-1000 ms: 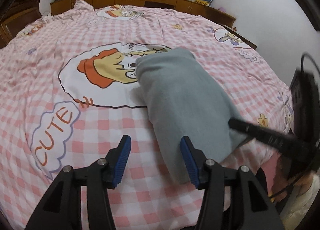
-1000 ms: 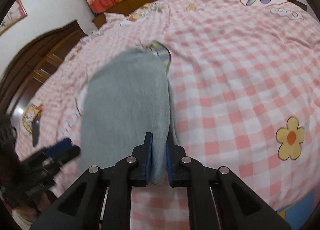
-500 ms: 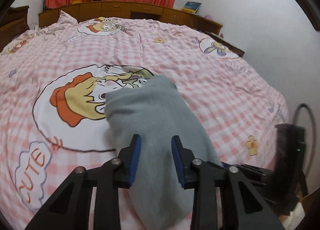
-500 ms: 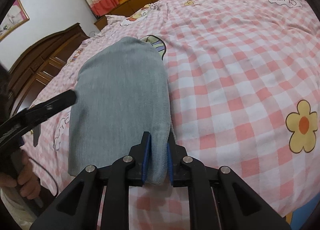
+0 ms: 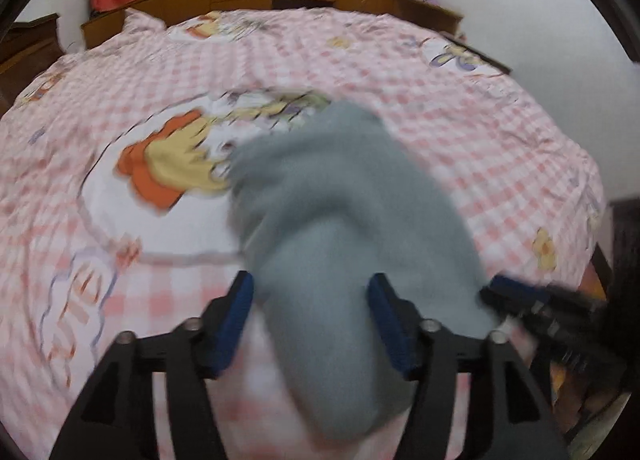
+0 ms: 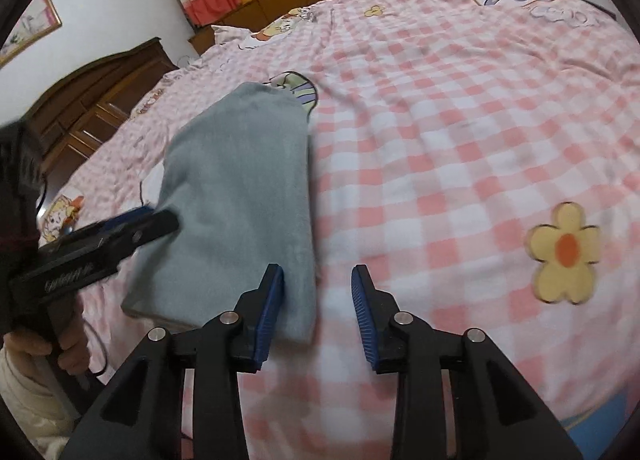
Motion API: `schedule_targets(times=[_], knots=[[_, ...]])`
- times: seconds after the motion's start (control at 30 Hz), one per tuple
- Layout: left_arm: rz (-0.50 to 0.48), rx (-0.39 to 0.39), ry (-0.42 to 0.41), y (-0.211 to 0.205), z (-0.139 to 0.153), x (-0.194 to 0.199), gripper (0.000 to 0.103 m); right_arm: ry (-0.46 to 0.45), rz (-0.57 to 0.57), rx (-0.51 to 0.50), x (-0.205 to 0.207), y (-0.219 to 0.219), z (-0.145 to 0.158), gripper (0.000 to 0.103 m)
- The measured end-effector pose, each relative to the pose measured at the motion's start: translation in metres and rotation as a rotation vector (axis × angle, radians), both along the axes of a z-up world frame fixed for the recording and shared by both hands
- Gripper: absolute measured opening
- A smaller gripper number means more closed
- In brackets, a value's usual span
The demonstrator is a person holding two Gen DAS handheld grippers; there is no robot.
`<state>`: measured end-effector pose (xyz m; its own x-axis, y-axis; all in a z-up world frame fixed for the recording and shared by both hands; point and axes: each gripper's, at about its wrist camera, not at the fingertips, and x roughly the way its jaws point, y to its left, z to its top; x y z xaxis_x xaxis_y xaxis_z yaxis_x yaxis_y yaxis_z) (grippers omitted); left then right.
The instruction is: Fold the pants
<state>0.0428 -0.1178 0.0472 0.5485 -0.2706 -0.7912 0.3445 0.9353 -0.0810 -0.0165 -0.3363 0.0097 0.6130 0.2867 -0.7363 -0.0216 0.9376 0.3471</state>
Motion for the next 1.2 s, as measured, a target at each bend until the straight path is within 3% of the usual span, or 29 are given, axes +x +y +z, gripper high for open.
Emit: schedule_targets(times=[0.13, 0.27, 0.37, 0.53, 0.7, 0.97, 1.03, 1.1, 1.13, 1.17, 1.2], knots=[[0.034, -0.064, 0.062, 0.017, -0.014, -0.017, 0.065, -0.013, -0.016, -0.038, -0.006, -0.001, 0.009, 0.035], [0.054, -0.073, 0.083, 0.023, -0.018, -0.018, 0.069, -0.05, 0.014, -0.019, -0.006, 0.008, 0.017, 0.034], [0.042, -0.061, 0.057, 0.019, -0.007, -0.019, 0.068, -0.034, -0.004, -0.036, 0.001, 0.012, 0.017, 0.034], [0.034, -0.02, 0.014, 0.013, 0.003, -0.007, 0.068, -0.042, -0.031, 0.02, 0.016, 0.007, 0.021, 0.034], [0.048, -0.083, 0.054, 0.013, -0.006, 0.014, 0.069, 0.018, 0.013, 0.038, 0.04, 0.019, 0.006, 0.035], [0.023, -0.121, 0.078, 0.009, -0.018, 0.022, 0.069, 0.03, 0.03, 0.028, 0.05, 0.022, -0.008, 0.048], [0.017, -0.132, 0.082, 0.008, -0.019, 0.023, 0.067, 0.031, 0.032, 0.028, 0.05, 0.022, -0.009, 0.049], [0.012, -0.133, 0.081, 0.006, -0.019, 0.025, 0.056, 0.041, 0.047, 0.014, 0.053, 0.024, -0.011, 0.05], [0.006, -0.134, 0.081, 0.004, -0.018, 0.025, 0.052, 0.046, 0.06, 0.01, 0.054, 0.025, -0.011, 0.046], [0.004, -0.132, 0.076, 0.003, -0.016, 0.025, 0.045, 0.048, 0.076, 0.036, 0.055, 0.025, -0.012, 0.026], [-0.001, -0.129, 0.063, 0.002, -0.012, 0.023, 0.038, 0.048, 0.074, 0.082, 0.054, 0.025, -0.01, 0.026]])
